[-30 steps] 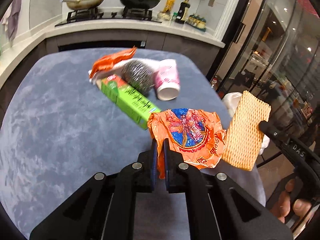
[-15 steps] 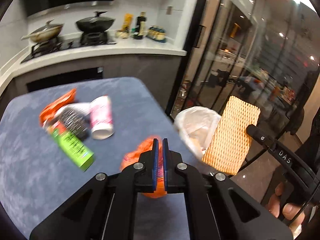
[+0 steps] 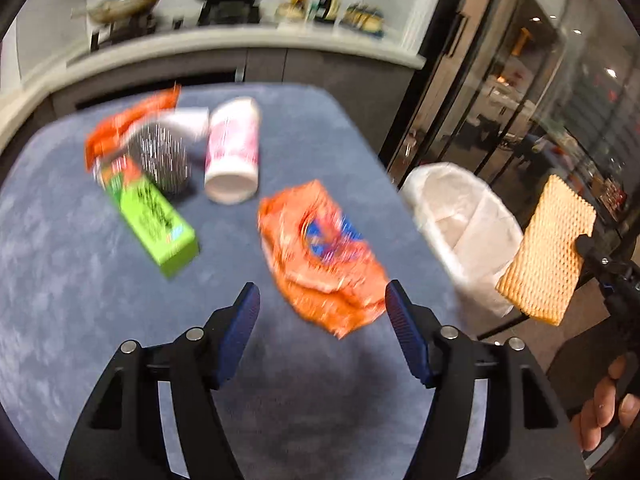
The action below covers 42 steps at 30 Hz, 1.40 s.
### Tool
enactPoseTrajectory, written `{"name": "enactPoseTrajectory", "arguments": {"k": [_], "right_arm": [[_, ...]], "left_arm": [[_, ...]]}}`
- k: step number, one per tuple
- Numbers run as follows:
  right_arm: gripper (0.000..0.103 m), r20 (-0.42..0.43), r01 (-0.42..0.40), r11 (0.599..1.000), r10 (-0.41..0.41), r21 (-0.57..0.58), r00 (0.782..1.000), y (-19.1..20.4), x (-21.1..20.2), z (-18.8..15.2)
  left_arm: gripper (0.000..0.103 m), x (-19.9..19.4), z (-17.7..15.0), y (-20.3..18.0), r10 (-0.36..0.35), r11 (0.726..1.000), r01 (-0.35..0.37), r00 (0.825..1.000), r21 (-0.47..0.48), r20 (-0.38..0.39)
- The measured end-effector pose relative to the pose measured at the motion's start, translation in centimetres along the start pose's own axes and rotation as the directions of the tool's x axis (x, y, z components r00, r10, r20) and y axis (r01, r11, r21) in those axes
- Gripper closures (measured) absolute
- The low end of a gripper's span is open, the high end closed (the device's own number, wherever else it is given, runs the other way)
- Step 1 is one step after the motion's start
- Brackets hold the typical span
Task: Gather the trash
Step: 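Grasp the orange printed wrapper with the left tool while the right tool holds the net, then carry the wrapper and net over the bin and open both tools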
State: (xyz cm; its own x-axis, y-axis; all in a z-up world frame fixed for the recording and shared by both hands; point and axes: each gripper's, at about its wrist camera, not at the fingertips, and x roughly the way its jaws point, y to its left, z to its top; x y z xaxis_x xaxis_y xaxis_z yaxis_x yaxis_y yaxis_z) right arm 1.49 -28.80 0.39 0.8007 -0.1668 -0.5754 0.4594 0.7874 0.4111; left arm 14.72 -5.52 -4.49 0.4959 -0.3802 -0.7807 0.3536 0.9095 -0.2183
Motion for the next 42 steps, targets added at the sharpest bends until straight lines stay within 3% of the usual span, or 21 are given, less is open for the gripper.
{"name": "enactPoseTrajectory", "arguments": {"k": [15, 16, 19, 25, 28, 35, 42], "right_arm": [[0.094, -0.058, -0.010, 1.000, 0.011, 0.012, 0.998, -0.2, 1.9, -0.9], [0.094, -0.060, -0.010, 1.000, 0.011, 0.012, 0.998, -0.3, 2.0, -0.9], [0.093, -0.073, -0.012, 1.000, 0.013, 0.015, 0.997, -0.2, 2.4, -1.1], [0.094, -0.089, -0.020, 1.000, 0.021, 0.011, 0.996, 0.1, 2.9, -1.4], [0.094, -0.085, -0.019, 1.000, 0.020, 0.012, 0.996, 0.1, 2.9, -1.4], [0.094, -0.048, 0.004, 1.000, -0.003, 0.011, 0.999, -0.8, 2.7, 0.1], [0.094, 0.011, 0.069, 0.997, -0.069, -0.018, 0.998, -2.3, 3.0, 2.9]], "left_arm": [[0.035, 5.6, 0.6, -0.1, -0.013, 0.991, 0.003, 0.997, -0.136, -0.072], [0.036, 5.9, 0.6, -0.1, -0.005, 0.991, -0.006, 0.997, -0.137, -0.082], [0.050, 7.0, 0.5, 0.0, 0.023, 0.990, -0.038, 0.993, -0.134, -0.114], [0.081, 6.7, 0.8, -0.7, 0.038, 0.996, -0.046, 0.994, -0.076, -0.103], [0.089, 5.7, 1.0, -1.5, 0.033, 0.999, -0.035, 0.997, -0.022, -0.075], [0.090, 2.7, 2.0, -4.9, -0.060, 0.994, 0.061, 0.998, 0.094, -0.019], [0.090, 2.0, 4.3, -10.7, -0.168, 0.960, 0.162, 0.986, 0.228, 0.005]]}}
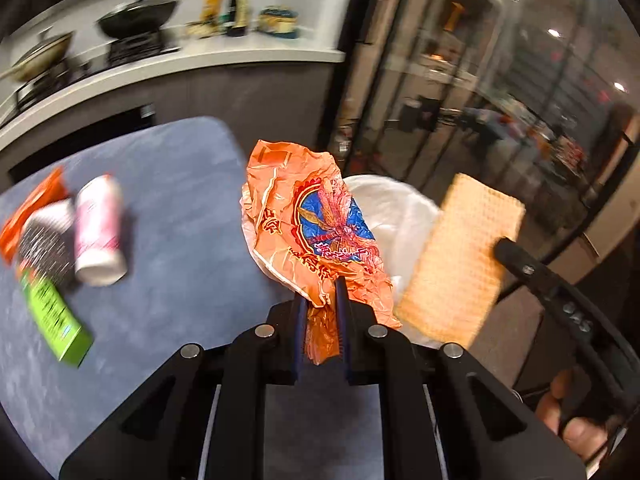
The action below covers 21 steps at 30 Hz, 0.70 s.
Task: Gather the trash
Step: 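Carry the wrapper and net over the bin and open both tools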
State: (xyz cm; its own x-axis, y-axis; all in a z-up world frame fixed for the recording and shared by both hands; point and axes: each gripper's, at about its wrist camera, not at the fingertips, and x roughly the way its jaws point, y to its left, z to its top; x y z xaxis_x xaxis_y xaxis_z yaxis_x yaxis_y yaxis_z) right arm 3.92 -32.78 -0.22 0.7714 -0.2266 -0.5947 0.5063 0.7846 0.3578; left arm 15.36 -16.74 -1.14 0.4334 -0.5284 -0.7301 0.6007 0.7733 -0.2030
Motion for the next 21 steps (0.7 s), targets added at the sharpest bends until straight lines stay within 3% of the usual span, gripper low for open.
{"name": "enactPoseTrajectory", "arguments": {"k": [5, 12, 15, 16, 18, 19, 21], "right_arm": [[0.094, 0.020, 0.052, 0.999, -0.052, -0.016, 0.998, -1.3, 0.9, 1.9], [0.092, 0.008, 0.097, 0.995, -0.097, -0.024, 0.995, -2.6, 2.7, 2.8], [0.088, 0.005, 0.109, 0.994, -0.109, -0.019, 0.994, -3.1, 3.2, 2.9], [0.085, 0.008, 0.107, 0.994, -0.107, -0.011, 0.994, -3.3, 3.4, 3.0], [0.067, 0.012, 0.105, 0.994, -0.105, 0.005, 0.994, -3.4, 3.3, 3.2], [0.065, 0.021, 0.101, 0.995, -0.101, 0.014, 0.995, -3.4, 3.1, 3.3], [0.065, 0.032, 0.097, 0.995, -0.097, 0.013, 0.995, -3.2, 2.8, 3.4]], "left_arm": [[0.090, 2.0, 1.4, -2.6, -0.056, 0.996, 0.057, 0.998, 0.066, -0.016], [0.087, 4.5, 2.0, -4.3, -0.058, 0.992, 0.062, 0.997, 0.108, -0.043], [0.076, 5.0, 2.3, -4.2, -0.041, 0.993, 0.045, 0.998, 0.106, -0.044], [0.068, 5.1, 2.3, -4.3, -0.033, 0.993, 0.037, 0.999, 0.111, -0.041], [0.053, 5.0, 2.3, -4.5, -0.010, 0.992, 0.013, 1.000, 0.127, -0.027], [0.045, 4.8, 2.3, -4.5, 0.001, 0.992, 0.001, 1.000, 0.129, -0.019], [0.042, 4.4, 2.3, -4.4, 0.010, 0.992, -0.009, 1.000, 0.125, -0.007]]}}
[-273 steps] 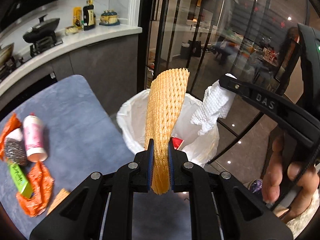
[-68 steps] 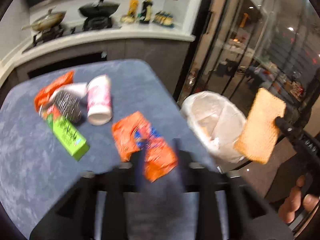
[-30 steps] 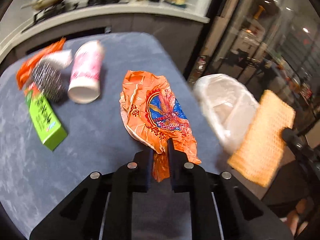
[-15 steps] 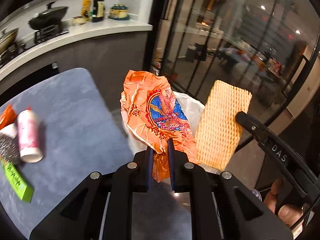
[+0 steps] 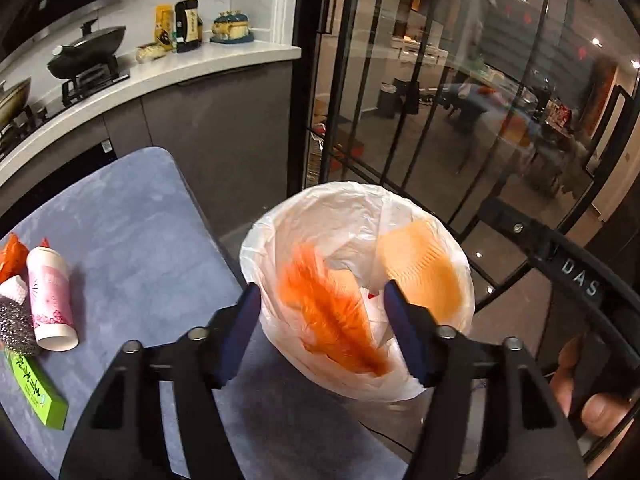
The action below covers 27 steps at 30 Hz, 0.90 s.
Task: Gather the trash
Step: 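Carry the wrapper and net over the bin and open both tools, then move both open tools back over the remaining trash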
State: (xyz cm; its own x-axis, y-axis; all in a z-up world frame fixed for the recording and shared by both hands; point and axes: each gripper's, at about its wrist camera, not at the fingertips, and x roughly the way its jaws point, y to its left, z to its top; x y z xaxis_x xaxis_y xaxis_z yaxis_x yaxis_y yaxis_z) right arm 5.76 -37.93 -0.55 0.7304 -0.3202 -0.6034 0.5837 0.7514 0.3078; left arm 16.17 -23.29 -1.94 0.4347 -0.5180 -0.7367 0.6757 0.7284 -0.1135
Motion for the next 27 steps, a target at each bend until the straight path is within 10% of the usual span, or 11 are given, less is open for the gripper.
{"name": "enactPoseTrajectory", "arguments": {"k": [27], "right_arm": [[0.047, 0.038, -0.125, 0.983, 0.131, -0.133, 0.991, 8.9, -6.1, -2.7]], "left_arm": [[0.033, -7.2, -2.3, 7.1, 0.110, 0.983, -0.102, 0.993, -0.154, 0.045]]}}
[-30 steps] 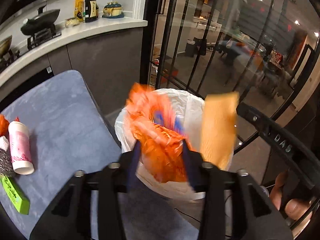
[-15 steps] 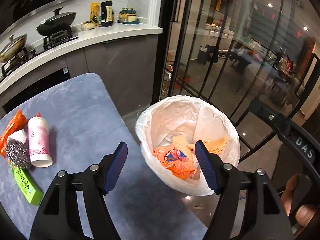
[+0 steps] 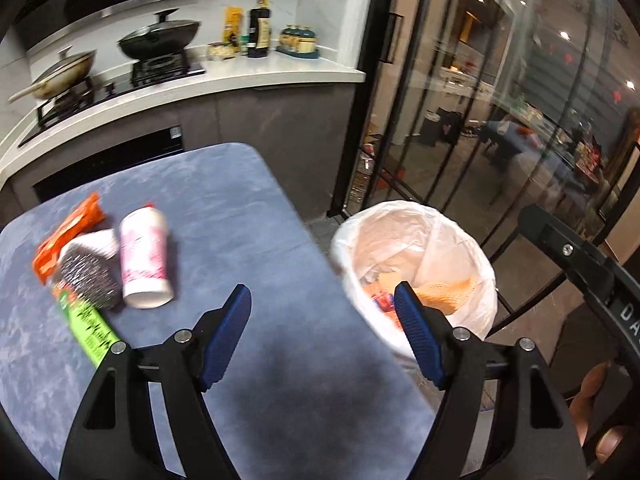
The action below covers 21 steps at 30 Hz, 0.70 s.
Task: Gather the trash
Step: 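Move both open tools back over the remaining trash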
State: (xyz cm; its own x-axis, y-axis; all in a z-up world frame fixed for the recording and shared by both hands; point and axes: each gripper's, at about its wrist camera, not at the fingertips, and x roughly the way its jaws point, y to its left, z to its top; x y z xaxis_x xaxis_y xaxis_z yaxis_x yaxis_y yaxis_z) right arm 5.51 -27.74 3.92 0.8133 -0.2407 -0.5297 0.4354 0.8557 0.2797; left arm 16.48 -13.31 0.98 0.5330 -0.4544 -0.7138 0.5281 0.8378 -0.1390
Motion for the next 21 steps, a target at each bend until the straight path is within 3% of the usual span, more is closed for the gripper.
{"name": "enactPoseTrajectory", "arguments": {"k": [9, 11, 21], "right_arm": [[0.046, -0.048, -0.083, 0.995, 0.080, -0.058, 0.996, 5.3, -0.5, -1.9], [0.046, -0.062, -0.100, 0.992, 0.096, -0.071, 0.993, 6.6, -0.6, -2.5], [0.046, -0.152, -0.199, 0.972, 0.180, -0.122, 0.972, 13.3, 0.4, -5.6]], "left_arm": [[0.027, -2.9, -2.4, 6.5, 0.087, 0.990, -0.087, 0.996, -0.108, -0.006], [0.022, -3.8, -3.1, 8.2, 0.122, 0.984, -0.121, 0.993, -0.131, 0.001], [0.022, -6.5, -6.0, 16.4, 0.232, 0.944, -0.230, 0.972, -0.236, -0.019]]}}
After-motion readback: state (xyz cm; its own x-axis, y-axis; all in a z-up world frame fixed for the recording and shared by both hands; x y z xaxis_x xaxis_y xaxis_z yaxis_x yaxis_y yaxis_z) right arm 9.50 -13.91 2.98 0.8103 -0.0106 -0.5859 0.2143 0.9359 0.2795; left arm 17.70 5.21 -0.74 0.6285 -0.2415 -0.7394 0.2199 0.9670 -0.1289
